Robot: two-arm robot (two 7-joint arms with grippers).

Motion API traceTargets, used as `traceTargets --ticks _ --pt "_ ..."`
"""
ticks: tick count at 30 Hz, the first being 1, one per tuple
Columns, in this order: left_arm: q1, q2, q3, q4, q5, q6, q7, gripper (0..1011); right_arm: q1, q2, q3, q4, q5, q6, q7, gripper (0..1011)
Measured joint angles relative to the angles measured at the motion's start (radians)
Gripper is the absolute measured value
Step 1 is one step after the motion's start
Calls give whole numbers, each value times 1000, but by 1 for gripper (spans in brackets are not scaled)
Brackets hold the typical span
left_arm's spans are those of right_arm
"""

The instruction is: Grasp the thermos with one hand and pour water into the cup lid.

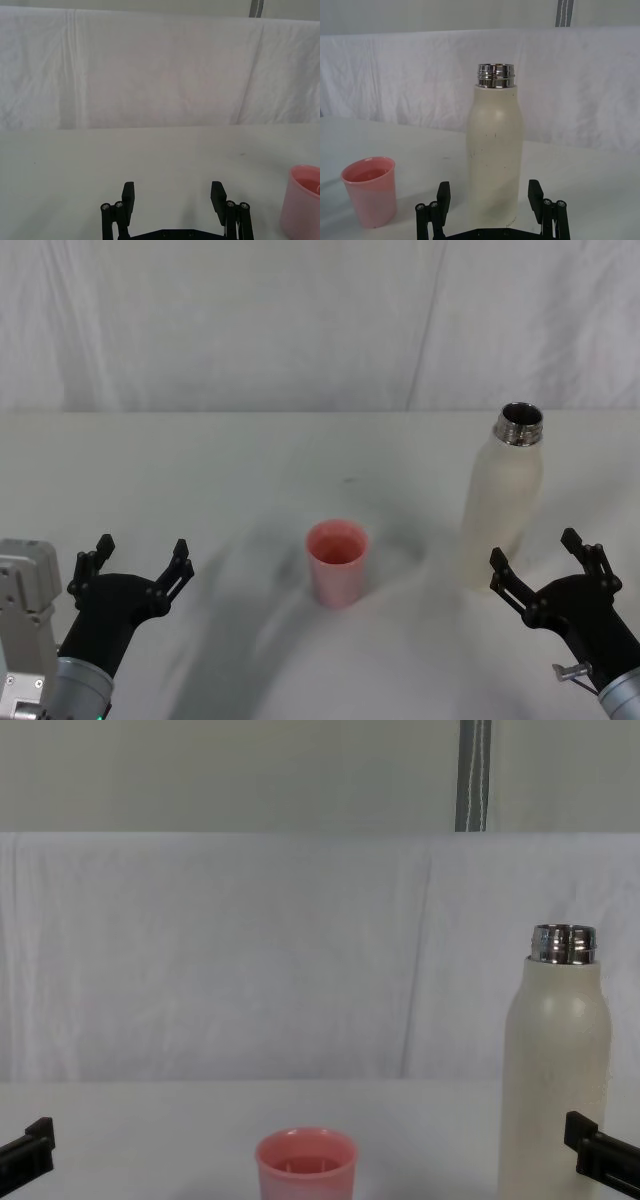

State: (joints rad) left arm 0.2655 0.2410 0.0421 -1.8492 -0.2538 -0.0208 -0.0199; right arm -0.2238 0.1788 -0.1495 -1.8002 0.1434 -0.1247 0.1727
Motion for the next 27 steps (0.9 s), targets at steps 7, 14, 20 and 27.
traceTargets --ticks 7,14,20,27 --pt "0 0 0 0 0 0 0 1001 0 1 0 0 0 0 0 1003" --pt "0 0 0 0 0 0 0 1001 0 1 0 0 1 0 0 1003" --pt "0 0 0 0 0 0 0 1001 0 1 0 0 1 0 0 1003" --pt "0 0 0 0 0 0 0 1001 0 1 0 0 1 0 0 1003"
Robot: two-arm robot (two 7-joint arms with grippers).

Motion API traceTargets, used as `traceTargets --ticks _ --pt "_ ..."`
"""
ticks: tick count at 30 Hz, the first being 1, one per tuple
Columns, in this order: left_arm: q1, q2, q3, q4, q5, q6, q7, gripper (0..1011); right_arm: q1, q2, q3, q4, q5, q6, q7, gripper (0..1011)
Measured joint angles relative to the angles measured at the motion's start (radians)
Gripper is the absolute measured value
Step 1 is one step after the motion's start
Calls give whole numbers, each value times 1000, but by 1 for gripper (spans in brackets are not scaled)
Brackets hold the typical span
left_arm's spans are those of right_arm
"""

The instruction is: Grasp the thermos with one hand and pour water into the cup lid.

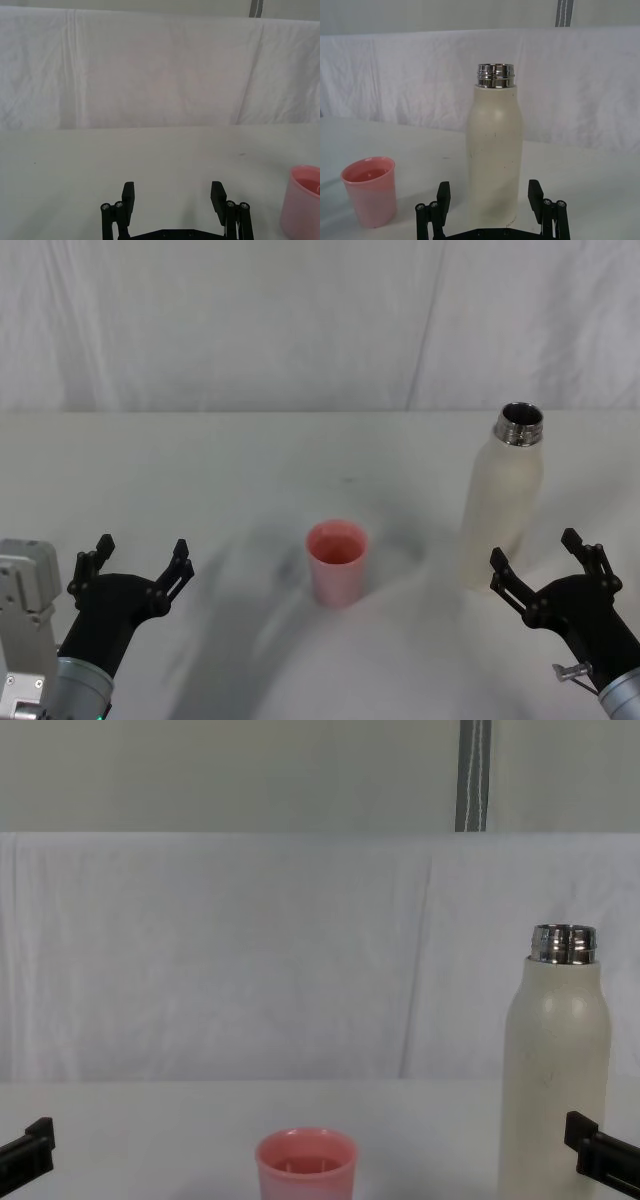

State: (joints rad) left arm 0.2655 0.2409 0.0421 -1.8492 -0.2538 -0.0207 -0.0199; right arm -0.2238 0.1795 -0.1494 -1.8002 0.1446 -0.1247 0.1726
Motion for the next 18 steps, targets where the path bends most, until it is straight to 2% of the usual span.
traceTargets --ticks 18 --pt "0 0 0 0 0 0 0 1001 0 0 0 0 0 0 0 1003"
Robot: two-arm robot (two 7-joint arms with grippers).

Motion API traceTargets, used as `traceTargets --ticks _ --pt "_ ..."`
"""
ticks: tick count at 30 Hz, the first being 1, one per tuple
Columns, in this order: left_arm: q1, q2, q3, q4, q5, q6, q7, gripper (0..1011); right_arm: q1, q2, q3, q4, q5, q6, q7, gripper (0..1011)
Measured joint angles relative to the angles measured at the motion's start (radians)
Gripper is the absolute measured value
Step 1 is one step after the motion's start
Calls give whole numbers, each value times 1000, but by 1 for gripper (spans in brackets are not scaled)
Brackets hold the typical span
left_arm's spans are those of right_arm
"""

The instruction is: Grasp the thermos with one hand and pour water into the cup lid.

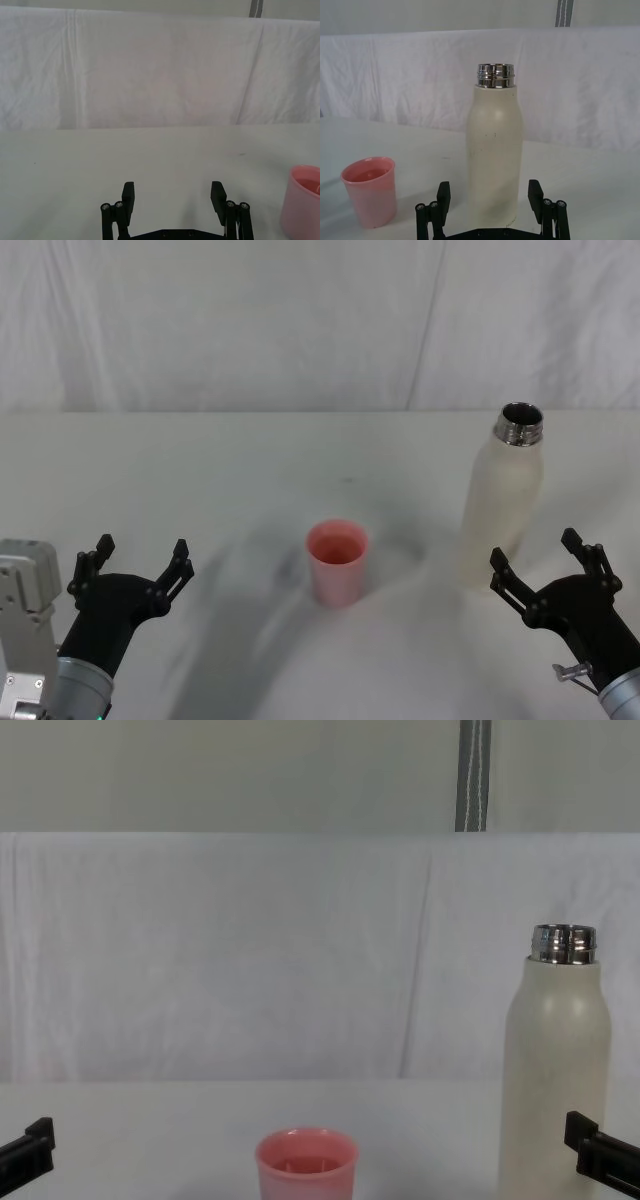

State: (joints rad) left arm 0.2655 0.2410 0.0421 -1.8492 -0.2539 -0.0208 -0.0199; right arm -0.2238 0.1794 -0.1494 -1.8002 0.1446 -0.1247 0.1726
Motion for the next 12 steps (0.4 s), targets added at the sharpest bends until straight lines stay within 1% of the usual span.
traceTargets --ticks 12 --pt "0 0 0 0 0 0 0 1001 0 0 0 0 0 0 0 1003"
